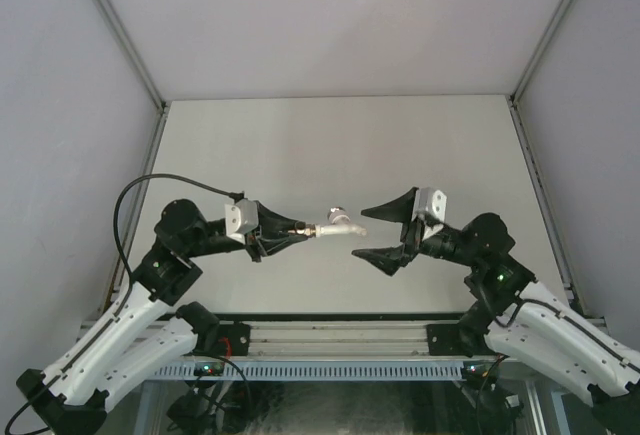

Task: Install the water faucets

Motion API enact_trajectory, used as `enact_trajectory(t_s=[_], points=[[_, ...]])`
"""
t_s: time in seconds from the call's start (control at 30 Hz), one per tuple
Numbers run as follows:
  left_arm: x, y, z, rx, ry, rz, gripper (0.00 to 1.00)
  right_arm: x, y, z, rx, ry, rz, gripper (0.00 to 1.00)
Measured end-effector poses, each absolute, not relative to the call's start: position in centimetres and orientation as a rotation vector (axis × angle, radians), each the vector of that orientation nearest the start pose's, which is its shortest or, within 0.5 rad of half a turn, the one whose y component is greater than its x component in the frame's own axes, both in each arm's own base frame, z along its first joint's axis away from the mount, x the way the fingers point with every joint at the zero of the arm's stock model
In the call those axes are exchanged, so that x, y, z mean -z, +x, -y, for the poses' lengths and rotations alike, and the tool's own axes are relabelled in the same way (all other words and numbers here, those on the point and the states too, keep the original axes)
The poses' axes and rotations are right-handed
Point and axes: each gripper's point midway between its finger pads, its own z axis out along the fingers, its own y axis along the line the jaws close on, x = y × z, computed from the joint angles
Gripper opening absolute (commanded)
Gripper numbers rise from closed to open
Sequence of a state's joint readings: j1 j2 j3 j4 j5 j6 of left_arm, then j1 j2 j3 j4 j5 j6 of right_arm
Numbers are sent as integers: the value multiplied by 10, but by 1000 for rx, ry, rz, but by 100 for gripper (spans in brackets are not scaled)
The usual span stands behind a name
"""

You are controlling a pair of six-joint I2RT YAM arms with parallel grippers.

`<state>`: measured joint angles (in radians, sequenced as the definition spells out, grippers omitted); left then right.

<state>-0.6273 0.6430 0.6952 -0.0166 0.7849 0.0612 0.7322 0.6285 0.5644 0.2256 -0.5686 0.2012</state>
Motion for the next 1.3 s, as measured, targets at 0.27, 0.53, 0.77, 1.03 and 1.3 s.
enact_trajectory(t_s=[0.27,0.53,0.77,1.03,1.3], points=[[-311,131,246,1038,1120,-1200,0,-293,106,-273,-789,-1287,-888,84],[-312,129,246,1041,1120,-1195,0,-275,133,-283,-522,-1379,-839,82],[-312,129,246,1047,1120,-1196,0,-270,148,-291,-460,-1376,-853,66],[-311,129,246,1049,1121,-1198,0,-274,152,-299,-500,-1321,-880,43],[-309,129,246,1051,1123,-1212,0,-271,154,-299,-585,-1284,-950,14]])
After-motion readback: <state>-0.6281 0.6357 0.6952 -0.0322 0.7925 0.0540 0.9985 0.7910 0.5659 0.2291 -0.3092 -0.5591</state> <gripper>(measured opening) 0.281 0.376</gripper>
